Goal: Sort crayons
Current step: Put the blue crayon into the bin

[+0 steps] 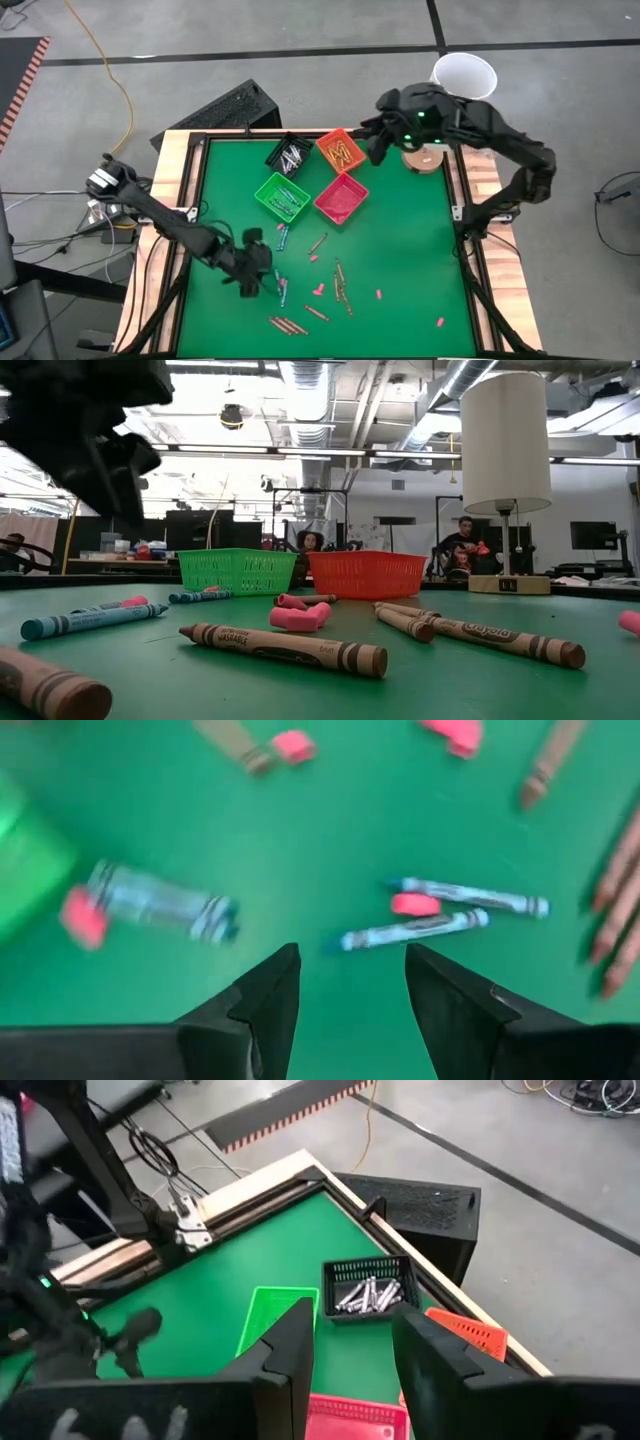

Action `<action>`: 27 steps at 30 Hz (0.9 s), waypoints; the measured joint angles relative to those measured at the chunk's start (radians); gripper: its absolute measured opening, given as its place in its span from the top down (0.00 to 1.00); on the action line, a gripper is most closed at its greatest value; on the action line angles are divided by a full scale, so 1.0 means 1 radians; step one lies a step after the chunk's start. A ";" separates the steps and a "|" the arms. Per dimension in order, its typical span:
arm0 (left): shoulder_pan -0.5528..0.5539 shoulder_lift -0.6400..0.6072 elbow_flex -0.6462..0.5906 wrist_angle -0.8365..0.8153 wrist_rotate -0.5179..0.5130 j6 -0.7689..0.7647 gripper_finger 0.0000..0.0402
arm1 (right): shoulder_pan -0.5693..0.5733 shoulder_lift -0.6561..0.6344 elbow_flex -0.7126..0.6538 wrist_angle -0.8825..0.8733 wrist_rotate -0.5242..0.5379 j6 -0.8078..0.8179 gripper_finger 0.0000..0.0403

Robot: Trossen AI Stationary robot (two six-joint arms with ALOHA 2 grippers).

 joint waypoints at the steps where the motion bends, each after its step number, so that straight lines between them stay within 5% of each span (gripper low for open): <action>1: -0.009 0.025 0.000 0.039 -0.005 0.084 0.57 | 0.003 -0.010 0.000 -0.008 0.000 0.008 0.67; 6: 0.000 0.111 0.000 0.175 -0.005 0.354 0.57 | 0.031 -0.027 0.000 -0.060 0.000 0.040 0.67; 11: 0.067 0.145 0.001 0.211 0.130 0.509 0.57 | 0.077 -0.019 0.000 -0.122 0.002 0.064 0.67; 21: 0.134 0.176 0.003 0.193 0.330 0.749 0.57 | 0.136 0.024 -0.002 -0.159 0.008 0.069 0.67; 27: 0.134 0.277 0.003 0.210 0.359 0.804 0.57 | 0.134 0.029 -0.001 -0.171 0.008 0.071 0.67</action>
